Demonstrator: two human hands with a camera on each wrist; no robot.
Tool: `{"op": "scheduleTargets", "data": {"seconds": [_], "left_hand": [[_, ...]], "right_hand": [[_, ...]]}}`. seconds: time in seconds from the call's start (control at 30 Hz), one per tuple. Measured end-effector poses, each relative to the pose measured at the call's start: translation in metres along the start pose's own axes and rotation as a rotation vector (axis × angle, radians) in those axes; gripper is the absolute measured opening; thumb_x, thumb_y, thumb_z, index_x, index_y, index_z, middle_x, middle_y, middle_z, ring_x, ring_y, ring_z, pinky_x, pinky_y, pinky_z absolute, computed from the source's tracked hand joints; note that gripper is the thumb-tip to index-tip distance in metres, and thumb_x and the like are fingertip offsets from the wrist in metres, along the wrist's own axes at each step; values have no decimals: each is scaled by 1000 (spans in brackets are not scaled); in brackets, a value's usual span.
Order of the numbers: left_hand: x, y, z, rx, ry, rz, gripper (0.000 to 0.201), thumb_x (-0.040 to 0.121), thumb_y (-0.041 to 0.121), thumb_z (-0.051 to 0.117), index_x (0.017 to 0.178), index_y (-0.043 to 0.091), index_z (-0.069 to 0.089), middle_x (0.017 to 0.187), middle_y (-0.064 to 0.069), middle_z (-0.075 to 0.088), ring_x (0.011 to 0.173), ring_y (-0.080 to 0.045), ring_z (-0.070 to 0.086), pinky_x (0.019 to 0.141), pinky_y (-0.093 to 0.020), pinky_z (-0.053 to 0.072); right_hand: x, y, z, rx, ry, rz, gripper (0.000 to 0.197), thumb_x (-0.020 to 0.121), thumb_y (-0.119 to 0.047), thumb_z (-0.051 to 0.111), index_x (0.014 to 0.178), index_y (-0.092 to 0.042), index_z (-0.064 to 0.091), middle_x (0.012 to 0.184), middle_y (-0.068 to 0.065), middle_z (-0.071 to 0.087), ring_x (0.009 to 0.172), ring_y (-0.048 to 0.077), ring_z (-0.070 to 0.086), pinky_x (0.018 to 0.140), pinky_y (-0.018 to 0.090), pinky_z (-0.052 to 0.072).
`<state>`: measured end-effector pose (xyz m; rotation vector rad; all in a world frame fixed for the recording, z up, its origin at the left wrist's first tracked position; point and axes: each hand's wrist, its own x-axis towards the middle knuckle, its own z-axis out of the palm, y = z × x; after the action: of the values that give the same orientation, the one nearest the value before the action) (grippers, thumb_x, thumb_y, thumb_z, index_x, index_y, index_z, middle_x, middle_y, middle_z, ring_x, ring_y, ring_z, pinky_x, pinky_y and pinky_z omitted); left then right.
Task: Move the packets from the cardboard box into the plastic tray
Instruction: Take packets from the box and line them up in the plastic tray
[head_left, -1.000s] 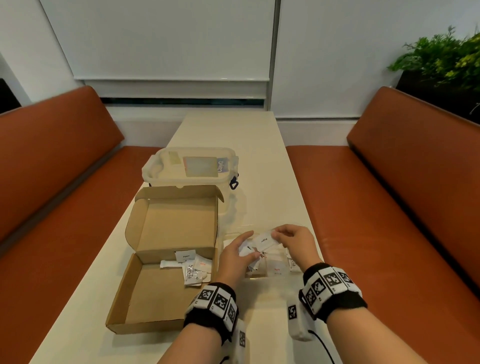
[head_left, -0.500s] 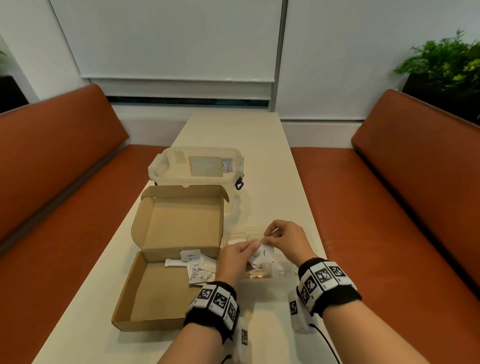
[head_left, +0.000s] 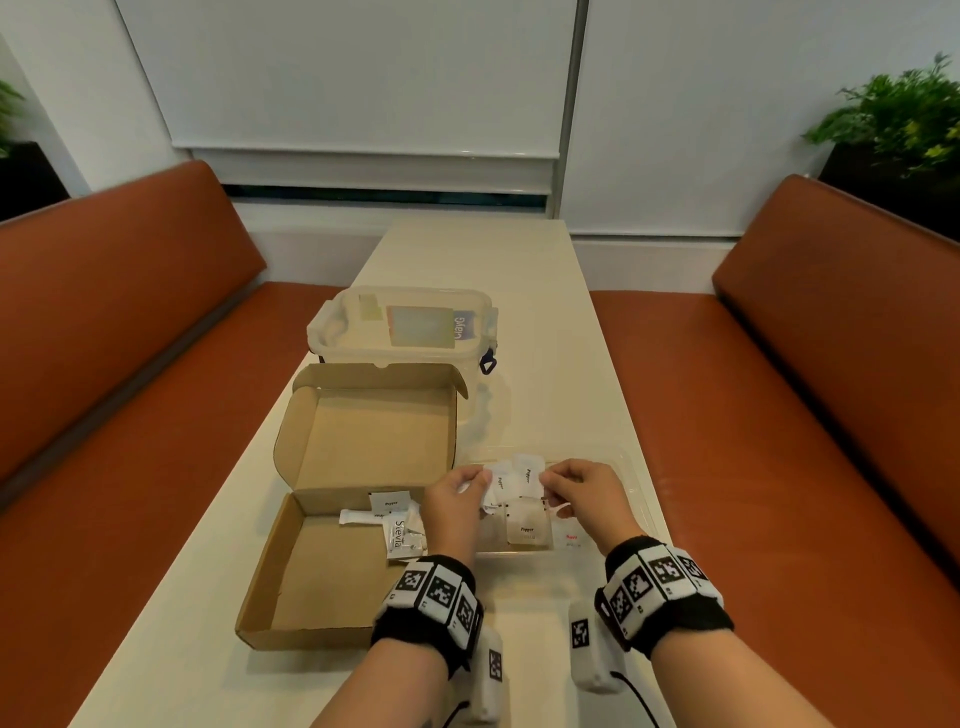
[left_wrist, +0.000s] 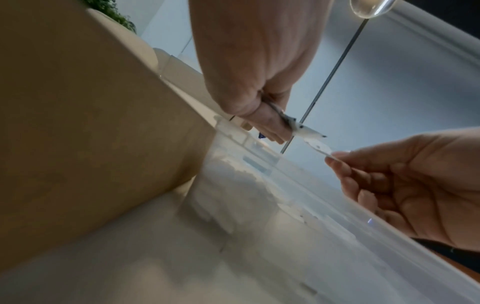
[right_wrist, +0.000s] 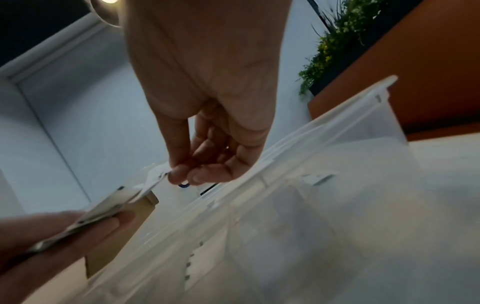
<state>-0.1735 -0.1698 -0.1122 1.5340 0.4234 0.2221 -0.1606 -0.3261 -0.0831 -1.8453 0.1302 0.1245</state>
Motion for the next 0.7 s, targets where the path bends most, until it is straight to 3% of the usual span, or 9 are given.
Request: {"op": "scheduleTargets", "data": {"seconds": [0.13,0.27,0.43,0.53,0.6,0.7], "left_hand": [[3,1,-5,-11,61,2,3,88,21,65,89,23,66,89,4,65,71,-8,58,53,-15,47],[1,-2,-6,-20,76,-13,8,88,22,65,96,21,68,87,6,64,67,-9,57,53,-15,46],[2,-11,-11,-23,102,-34,16,89,23,64,101,15,69,96,-7,67,65,-14,56,55,-20,48],[2,-12,-11,-29,97,-42,18,89,22,64,103,13,69,98,-8,67,72,-17,59,59,-23,51],[3,-12,-10,-34,91,-54,17,89,22,64,102,13,70,95,-7,68,74,-18,60,61,-25,52],[3,-11,-11,-7,87,-46,16,89,22,64,102,15,70,92,0,67,76,-9,60,58,-17,49]], "right_hand": [[1,-3,-3,-77,-1,2,13,86,-9,62,74,-12,64,68,1,63,62,13,57,55,20,46],[4,-7,0,-364,-3,-53,14,81,-4,59,77,-16,65,73,2,65,69,14,58,59,18,42],[11,-15,14,-829,-219,-120,27,82,2,53,93,-13,73,97,4,70,92,19,62,77,22,46],[12,-7,21,-947,-234,-164,28,85,0,54,97,-16,73,106,6,66,100,21,60,89,27,48],[8,2,24,-994,-202,-185,27,89,-6,51,100,-19,72,108,7,62,101,22,58,90,28,47],[6,14,26,-974,-151,-219,23,91,-12,50,99,-18,71,100,4,66,95,17,58,81,25,47]]}}
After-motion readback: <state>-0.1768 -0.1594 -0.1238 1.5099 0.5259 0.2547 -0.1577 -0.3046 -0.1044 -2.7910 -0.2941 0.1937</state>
